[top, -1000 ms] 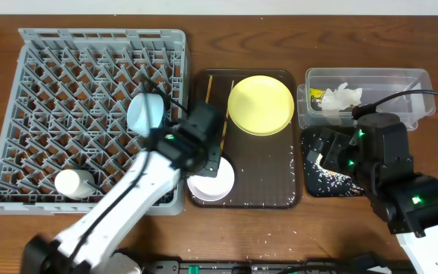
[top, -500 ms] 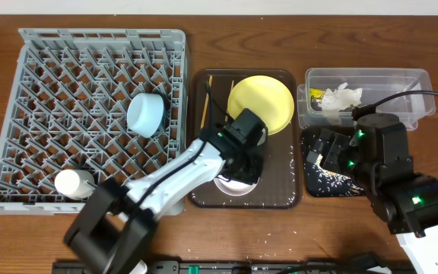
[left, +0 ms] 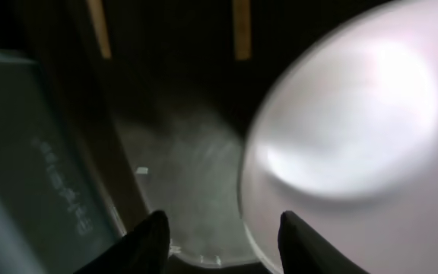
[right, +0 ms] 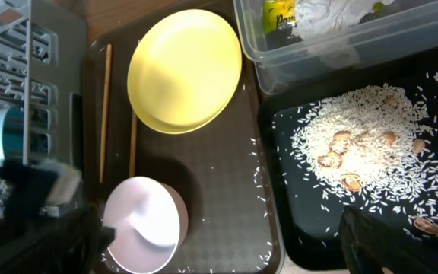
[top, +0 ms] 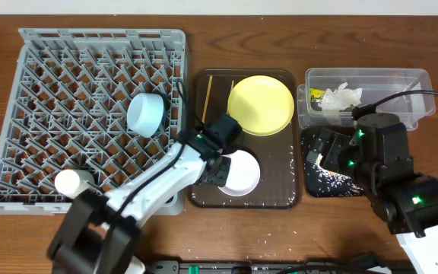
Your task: Sort waste into correct bins and load items into the dishwasher
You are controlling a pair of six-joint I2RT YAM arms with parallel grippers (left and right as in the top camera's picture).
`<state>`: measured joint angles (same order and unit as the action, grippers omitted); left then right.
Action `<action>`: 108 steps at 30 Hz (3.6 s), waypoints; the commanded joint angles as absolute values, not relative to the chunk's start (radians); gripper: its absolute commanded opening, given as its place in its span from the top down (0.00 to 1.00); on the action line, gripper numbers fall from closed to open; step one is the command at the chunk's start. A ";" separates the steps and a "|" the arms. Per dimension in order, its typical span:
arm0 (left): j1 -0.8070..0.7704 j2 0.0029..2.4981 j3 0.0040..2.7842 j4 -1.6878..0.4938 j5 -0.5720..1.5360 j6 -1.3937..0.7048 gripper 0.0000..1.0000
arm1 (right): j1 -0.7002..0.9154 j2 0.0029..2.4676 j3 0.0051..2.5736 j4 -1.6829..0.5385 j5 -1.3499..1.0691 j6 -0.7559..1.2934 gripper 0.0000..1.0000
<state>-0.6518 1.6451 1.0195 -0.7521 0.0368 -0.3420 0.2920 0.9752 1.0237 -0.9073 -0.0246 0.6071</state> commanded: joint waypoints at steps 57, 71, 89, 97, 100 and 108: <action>-0.137 1.588 1.029 -0.379 -1.179 0.048 0.92 | 0.286 0.976 1.027 -0.909 -0.008 0.613 0.01; -0.273 1.588 1.029 -0.437 -1.160 0.045 0.61 | 0.286 0.976 1.027 -0.917 -0.008 0.613 0.01; -0.384 1.147 1.040 -0.700 -0.332 -0.193 0.38 | 0.286 0.976 1.027 -0.920 -0.008 0.613 0.01; -0.242 1.213 1.039 -0.501 -0.637 -0.124 0.75 | 0.286 0.976 1.027 -0.921 -0.016 0.613 0.01; -0.176 1.309 1.039 -0.464 -0.637 -0.125 0.79 | 0.287 0.976 1.027 -0.921 -0.032 0.613 0.01; -0.136 1.408 1.040 -0.591 -0.636 -0.177 0.81 | 0.287 0.976 1.027 -0.928 -0.033 0.613 0.01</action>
<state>-0.1356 1.4044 1.0515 -0.5190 -0.6559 -0.1349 0.2920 0.9752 1.0233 -0.9249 -0.0299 0.6067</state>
